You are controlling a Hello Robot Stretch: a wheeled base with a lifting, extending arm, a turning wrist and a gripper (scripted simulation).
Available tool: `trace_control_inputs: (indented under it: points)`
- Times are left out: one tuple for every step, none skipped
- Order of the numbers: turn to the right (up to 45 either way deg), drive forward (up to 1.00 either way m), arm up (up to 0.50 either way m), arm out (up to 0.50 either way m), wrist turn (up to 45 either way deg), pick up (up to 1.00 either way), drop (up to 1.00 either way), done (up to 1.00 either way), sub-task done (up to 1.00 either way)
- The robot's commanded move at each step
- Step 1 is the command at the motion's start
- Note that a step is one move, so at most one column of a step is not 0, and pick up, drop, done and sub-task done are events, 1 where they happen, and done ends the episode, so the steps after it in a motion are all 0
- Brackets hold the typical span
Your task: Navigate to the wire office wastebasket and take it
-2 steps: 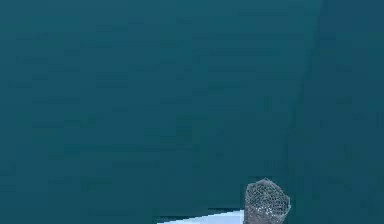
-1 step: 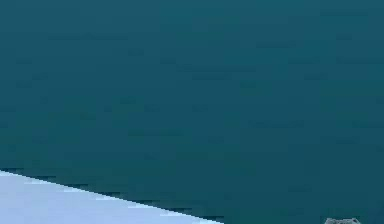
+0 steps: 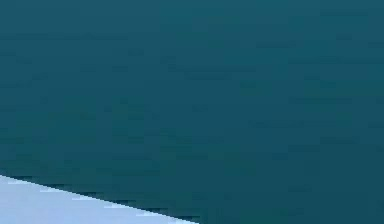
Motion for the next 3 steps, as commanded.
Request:
trace_control_inputs:
  points:
    - [-33.0,0.0,0.0,0.0,0.0,0.0,0.0,0.0,0.0]
    - [45.0,0.0,0.0,0.0,0.0,0.0,0.0,0.0,0.0]
    - [12.0,0.0,0.0,0.0,0.0,0.0,0.0,0.0,0.0]
